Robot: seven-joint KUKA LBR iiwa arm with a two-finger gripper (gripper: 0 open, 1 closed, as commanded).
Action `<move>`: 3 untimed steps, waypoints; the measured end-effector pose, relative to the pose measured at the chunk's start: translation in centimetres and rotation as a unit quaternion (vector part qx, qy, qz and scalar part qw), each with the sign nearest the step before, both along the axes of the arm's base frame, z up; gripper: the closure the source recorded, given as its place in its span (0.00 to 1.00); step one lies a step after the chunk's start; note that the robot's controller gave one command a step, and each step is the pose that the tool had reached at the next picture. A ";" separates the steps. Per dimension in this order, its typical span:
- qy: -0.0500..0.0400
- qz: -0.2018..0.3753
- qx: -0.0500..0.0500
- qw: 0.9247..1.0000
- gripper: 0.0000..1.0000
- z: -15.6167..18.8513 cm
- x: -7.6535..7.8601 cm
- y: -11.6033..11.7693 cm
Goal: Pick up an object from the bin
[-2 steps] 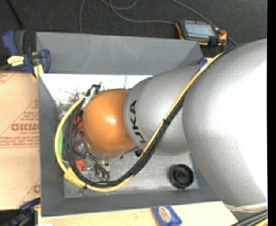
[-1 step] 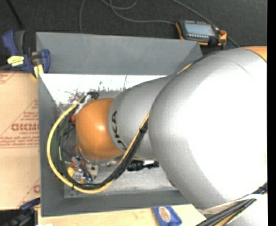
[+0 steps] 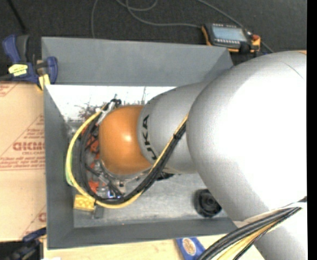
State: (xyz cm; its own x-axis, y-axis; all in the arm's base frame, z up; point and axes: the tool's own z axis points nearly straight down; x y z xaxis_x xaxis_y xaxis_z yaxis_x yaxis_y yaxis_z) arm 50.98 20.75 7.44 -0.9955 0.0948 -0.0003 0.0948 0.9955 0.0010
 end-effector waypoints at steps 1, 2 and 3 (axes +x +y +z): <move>0.000 0.046 0.000 0.999 0.00 -0.2 -0.5 0.4; -0.002 -0.024 0.000 1.000 0.00 -0.3 1.6 -1.8; -0.001 0.057 0.001 0.998 1.00 -0.4 -3.6 3.1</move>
Offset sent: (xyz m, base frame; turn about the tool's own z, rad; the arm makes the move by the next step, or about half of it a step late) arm 0.0333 -0.0393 -0.0044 -0.1551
